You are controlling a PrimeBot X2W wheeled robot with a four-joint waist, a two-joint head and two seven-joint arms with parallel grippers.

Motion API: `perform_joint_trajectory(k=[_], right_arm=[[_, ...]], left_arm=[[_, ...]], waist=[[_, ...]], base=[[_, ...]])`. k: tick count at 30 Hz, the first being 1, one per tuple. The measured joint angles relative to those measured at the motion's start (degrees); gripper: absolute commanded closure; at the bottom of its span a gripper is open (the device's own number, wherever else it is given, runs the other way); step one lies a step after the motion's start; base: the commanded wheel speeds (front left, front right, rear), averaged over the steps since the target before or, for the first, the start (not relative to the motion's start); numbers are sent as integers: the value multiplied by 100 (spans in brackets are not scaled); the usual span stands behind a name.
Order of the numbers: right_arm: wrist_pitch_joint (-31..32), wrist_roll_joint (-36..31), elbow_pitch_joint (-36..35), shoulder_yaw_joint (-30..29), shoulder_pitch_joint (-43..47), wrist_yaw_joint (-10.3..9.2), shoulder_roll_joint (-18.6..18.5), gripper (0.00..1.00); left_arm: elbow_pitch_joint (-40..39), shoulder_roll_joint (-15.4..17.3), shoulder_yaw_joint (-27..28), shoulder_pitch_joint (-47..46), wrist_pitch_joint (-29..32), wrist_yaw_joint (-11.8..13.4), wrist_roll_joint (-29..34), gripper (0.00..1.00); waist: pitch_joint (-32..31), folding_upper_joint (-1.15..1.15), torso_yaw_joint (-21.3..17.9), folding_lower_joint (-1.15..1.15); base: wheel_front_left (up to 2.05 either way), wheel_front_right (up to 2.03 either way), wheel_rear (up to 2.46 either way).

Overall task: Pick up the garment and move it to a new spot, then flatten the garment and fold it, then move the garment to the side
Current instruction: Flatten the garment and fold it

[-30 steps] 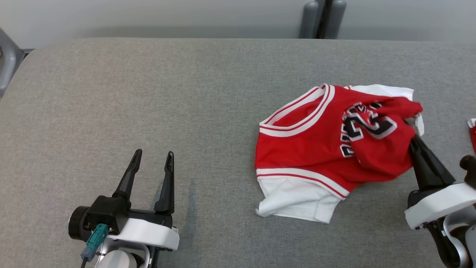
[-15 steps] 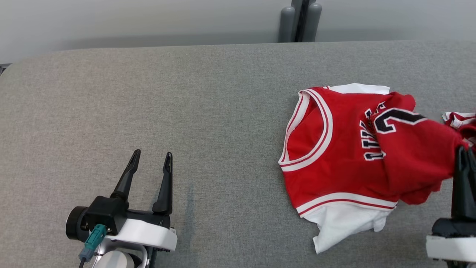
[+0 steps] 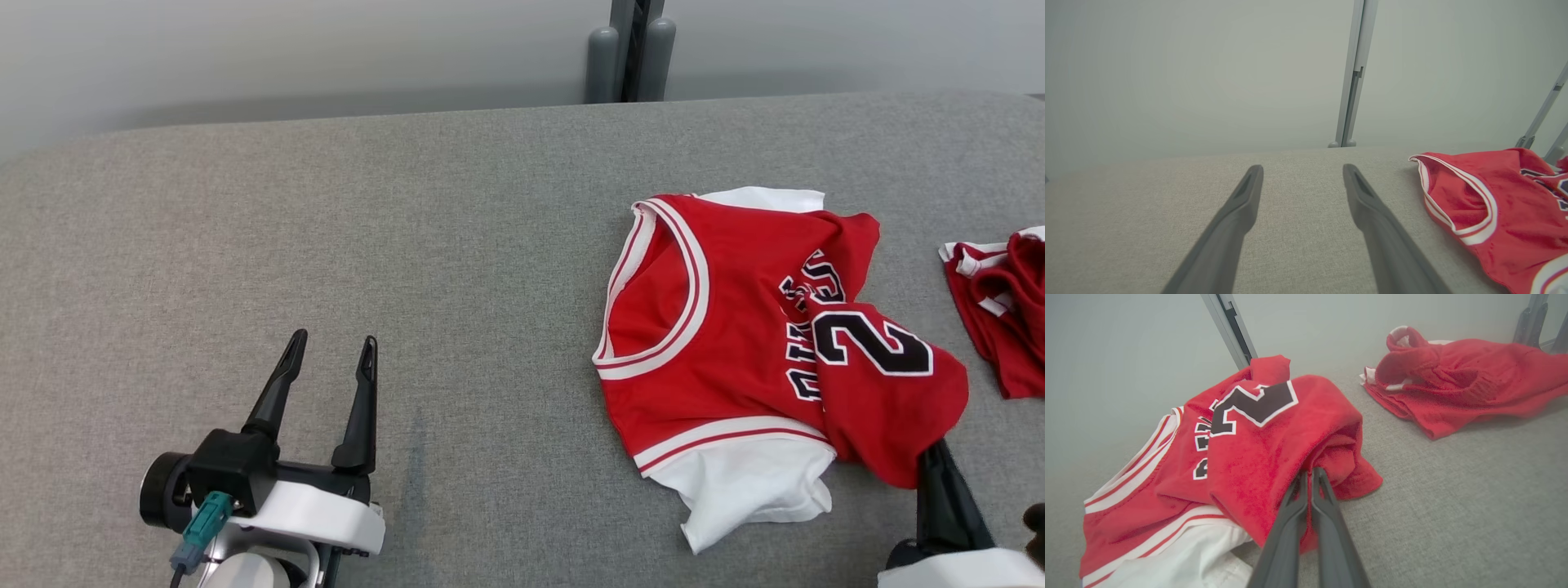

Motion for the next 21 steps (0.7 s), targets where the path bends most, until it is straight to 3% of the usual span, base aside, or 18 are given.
perform_joint_trajectory(k=[1, 9, 21], right_arm=[[-15, -44, -30, -8, -42, 0, 2, 0], [-38, -676, -1365, -227, -96, 0, -1, 0], [483, -1310, -1939, 327, 258, 0, -74, 0]], left_arm=[[-11, 10, 1, 9, 3, 12, 0, 0], [-182, 75, 59, 150, 5, 114, -18, 0], [-300, 112, 3, 579, 53, 241, -64, 0]], waist=[[-8, 0, -7, 0], [-129, 0, -52, 0], [-531, 0, -7, 0]], base=[[0, 0, 0], [0, 0, 0], [0, 0, 0]])
